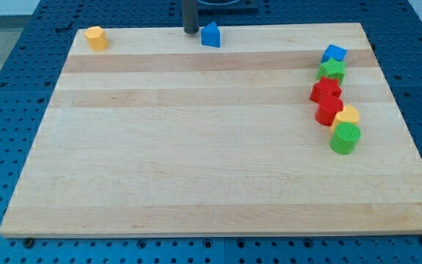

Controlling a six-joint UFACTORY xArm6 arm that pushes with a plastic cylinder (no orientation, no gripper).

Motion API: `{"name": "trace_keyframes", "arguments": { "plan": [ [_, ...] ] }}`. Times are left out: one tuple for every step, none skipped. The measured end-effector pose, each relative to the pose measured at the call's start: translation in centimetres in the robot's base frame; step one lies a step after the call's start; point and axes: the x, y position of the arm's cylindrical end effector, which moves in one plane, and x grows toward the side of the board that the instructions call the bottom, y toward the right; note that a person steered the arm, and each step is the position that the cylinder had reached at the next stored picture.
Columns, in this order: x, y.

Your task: Push your arm towards bottom right

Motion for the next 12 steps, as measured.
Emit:
{"name": "trace_keyframes", "arguments": {
  "plan": [
    [-0.1, -0.2],
    [-0.1, -0.2],
    [0.0, -1.6],
    [0.5, -6.7],
    [4.9, -8.6],
    [6.7, -9.8],
    [10.6, -9.8],
    [16.9, -8.5],
    [20.5, -5.7],
    [23.2, -3.0],
    [25.5, 0.3],
    [26.9, 1.1]
  ]
}}
